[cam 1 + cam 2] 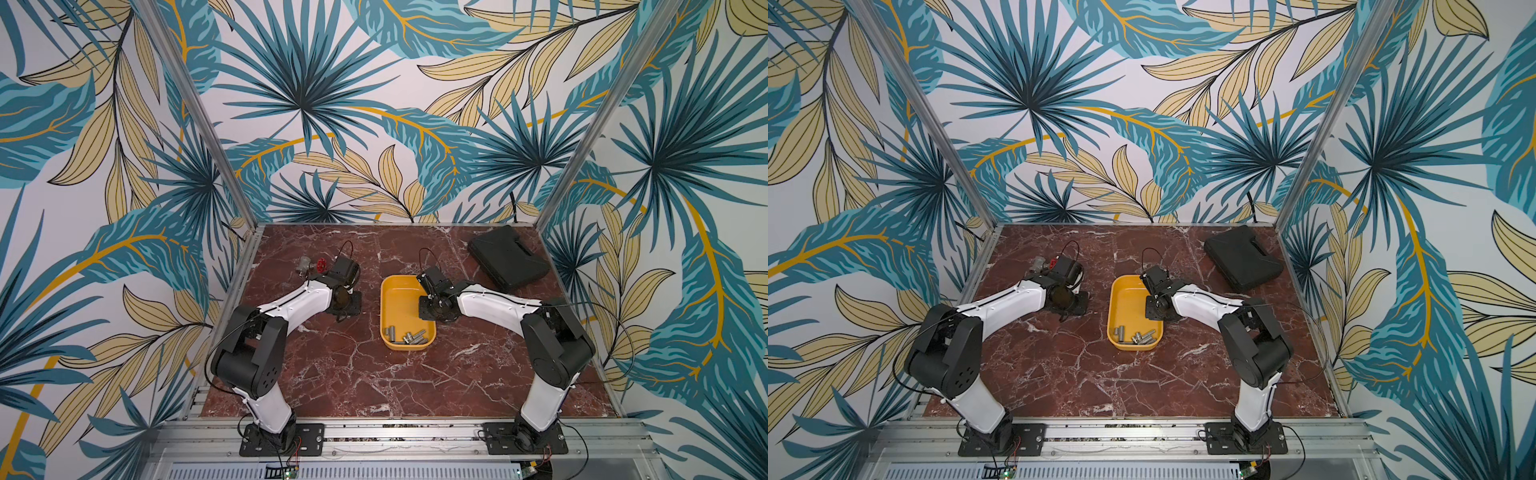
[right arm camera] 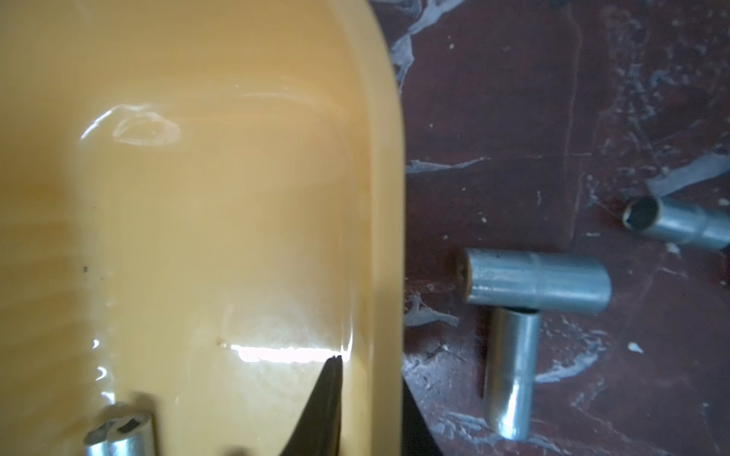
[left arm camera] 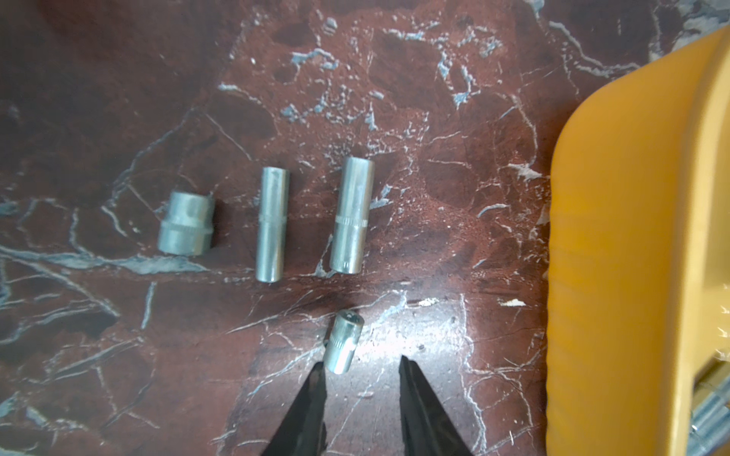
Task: Take out the socket from the storage box
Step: Adjust the storage box at the center of the board.
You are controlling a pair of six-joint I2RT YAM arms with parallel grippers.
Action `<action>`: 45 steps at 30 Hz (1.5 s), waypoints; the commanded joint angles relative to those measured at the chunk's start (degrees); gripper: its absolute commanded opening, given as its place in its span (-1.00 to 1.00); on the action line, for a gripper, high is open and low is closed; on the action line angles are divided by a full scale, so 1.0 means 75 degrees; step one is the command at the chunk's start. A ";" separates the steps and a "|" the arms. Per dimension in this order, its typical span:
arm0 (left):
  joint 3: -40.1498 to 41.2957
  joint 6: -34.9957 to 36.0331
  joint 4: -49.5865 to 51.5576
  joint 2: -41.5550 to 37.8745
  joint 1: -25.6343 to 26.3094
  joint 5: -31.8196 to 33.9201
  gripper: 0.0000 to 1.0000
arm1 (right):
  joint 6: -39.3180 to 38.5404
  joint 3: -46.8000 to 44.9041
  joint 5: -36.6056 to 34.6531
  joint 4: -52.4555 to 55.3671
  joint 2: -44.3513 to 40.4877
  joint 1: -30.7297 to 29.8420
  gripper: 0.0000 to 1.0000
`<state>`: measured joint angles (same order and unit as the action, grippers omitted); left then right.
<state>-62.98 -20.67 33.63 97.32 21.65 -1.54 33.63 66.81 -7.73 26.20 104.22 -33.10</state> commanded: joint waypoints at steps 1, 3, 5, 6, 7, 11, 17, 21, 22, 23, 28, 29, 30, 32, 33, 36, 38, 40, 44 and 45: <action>0.0265 -0.0042 -0.0124 -0.0185 -0.0045 -0.0041 -0.31 | 0.0159 -0.0200 -0.0069 0.0028 0.0156 -0.0028 -0.76; 0.0294 -0.0033 -0.0124 -0.0196 -0.0048 -0.0024 -0.31 | 0.0159 -0.0177 -0.0056 0.0131 0.0121 -0.0029 -0.86; 0.0306 -0.0033 -0.0136 -0.0202 -0.0050 -0.0031 -0.31 | 0.0080 -0.0052 0.0040 0.0346 0.0100 -0.0028 -0.94; 0.0317 -0.0033 -0.0147 -0.0202 -0.0043 -0.0016 -0.31 | 0.0044 0.0053 0.0072 0.0501 0.0127 -0.0034 -0.99; 0.0333 -0.0031 -0.0170 -0.0201 -0.0041 -0.0023 -0.30 | -0.0010 0.0171 0.0159 0.0678 0.0143 -0.0028 -1.00; 0.0417 -0.0015 -0.0265 -0.0205 -0.0046 -0.0035 -0.31 | -0.0196 0.0626 0.0547 0.1401 0.0297 -0.0035 -1.00; 0.0213 0.0155 -0.0116 -0.0167 -0.0052 0.0015 -0.31 | -0.0449 0.1230 0.1229 0.2385 0.0334 -0.0006 -1.00; 0.0148 0.0191 -0.0112 -0.0243 -0.0051 0.0030 -0.31 | -0.0748 0.1730 0.1797 0.3208 0.0459 0.0064 -1.00; 0.0148 0.0199 -0.0112 -0.0249 -0.0051 0.0030 -0.30 | -0.0797 0.1840 0.1914 0.3388 0.0478 0.0093 -1.00; 0.0136 0.0202 -0.0123 -0.0261 -0.0053 0.0030 -0.30 | -0.0833 0.1920 0.2020 0.3503 0.0482 0.0112 -1.00; 0.0072 0.0248 -0.0130 -0.0191 -0.0056 -0.0009 -0.30 | -0.0836 0.2038 0.2456 0.3599 0.0457 0.0216 -1.00; 0.0067 0.0248 -0.0137 -0.0191 -0.0058 -0.0016 -0.30 | -0.0827 0.2027 0.2494 0.3591 0.0452 0.0221 -1.00; 0.0071 0.0239 -0.0146 -0.0191 -0.0051 -0.0015 -0.30 | -0.0821 0.2021 0.2506 0.3575 0.0447 0.0230 -1.00; 0.0097 0.0216 -0.0168 -0.0229 -0.0055 -0.0005 -0.30 | -0.0781 0.1970 0.2463 0.3456 0.0432 0.0233 -1.00; 0.0139 0.0196 -0.0199 -0.0272 -0.0052 0.0000 -0.30 | -0.0756 0.1946 0.2449 0.3398 0.0431 0.0236 -1.00; 0.0271 0.0162 -0.0300 -0.0444 -0.0061 0.0029 -0.30 | -0.0620 0.1822 0.2477 0.3129 0.0412 0.0241 -1.00; 0.0279 0.0173 -0.0257 -0.0488 -0.0054 0.0067 -0.30 | -0.0559 0.1758 0.2515 0.3008 0.0405 0.0236 -1.00; 0.0276 0.0182 -0.0189 -0.0486 -0.0052 0.0088 -0.30 | -0.0559 0.1705 0.2521 0.2976 0.0408 0.0240 -1.00; 0.0322 0.0141 -0.0171 -0.0515 -0.0052 0.0062 -0.30 | -0.0551 0.1619 0.2483 0.2898 0.0385 0.0241 -1.00; 0.0341 0.0114 -0.0193 -0.0512 -0.0057 0.0053 -0.30 | -0.0538 0.1588 0.2466 0.2855 0.0374 0.0240 -1.00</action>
<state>-61.49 -19.79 32.69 94.74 21.65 -1.32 28.95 79.94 9.08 48.84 107.50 -31.38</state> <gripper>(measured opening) 0.350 0.072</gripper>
